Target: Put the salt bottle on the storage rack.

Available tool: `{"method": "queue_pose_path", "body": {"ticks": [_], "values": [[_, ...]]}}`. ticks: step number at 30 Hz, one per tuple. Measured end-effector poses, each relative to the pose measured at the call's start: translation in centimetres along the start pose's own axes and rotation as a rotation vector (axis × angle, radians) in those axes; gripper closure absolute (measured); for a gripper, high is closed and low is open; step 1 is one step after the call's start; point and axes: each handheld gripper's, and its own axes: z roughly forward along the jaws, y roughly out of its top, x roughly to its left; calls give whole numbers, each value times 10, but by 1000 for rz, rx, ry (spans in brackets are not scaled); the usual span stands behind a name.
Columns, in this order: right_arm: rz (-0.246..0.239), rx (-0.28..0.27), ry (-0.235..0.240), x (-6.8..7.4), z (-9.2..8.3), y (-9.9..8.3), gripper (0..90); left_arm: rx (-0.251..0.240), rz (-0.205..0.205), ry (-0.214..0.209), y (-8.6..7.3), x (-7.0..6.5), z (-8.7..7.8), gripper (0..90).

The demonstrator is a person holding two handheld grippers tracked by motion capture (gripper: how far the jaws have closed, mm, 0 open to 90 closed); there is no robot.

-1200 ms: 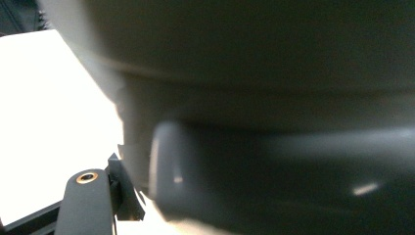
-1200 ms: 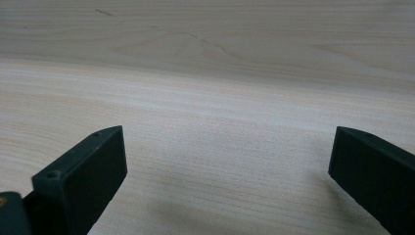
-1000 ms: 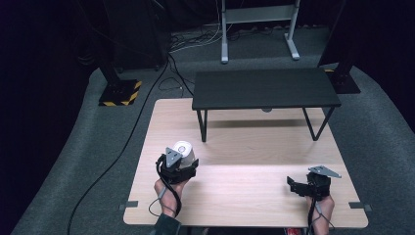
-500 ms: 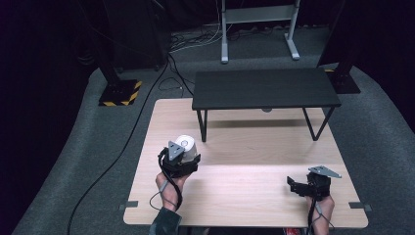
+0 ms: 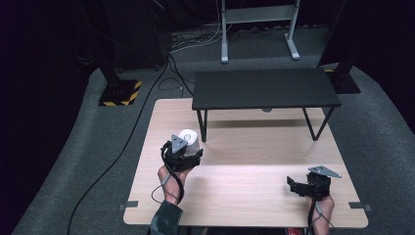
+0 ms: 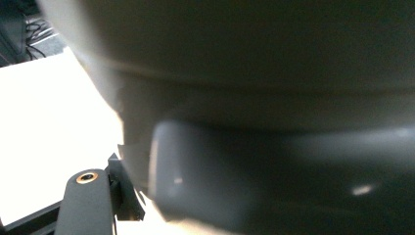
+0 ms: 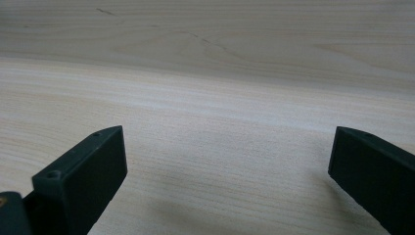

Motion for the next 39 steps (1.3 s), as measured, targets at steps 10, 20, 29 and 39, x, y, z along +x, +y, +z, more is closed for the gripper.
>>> {"method": "queue_pose_path", "body": {"ticks": [10, 20, 29, 39], "values": [[-3, 2, -1, 0, 0, 0, 0, 21, 17, -13, 13, 3, 8, 297], [-1, 2, -1, 0, 0, 0, 0, 25, 34, -29, 29, 5, 14, 297], [-2, 3, 0, 0, 0, 1, 0, 35, 43, -47, 41, 6, 20, 297], [-5, 5, 1, 0, 1, 1, 0, 40, 53, -71, 57, 7, 26, 297]]}}
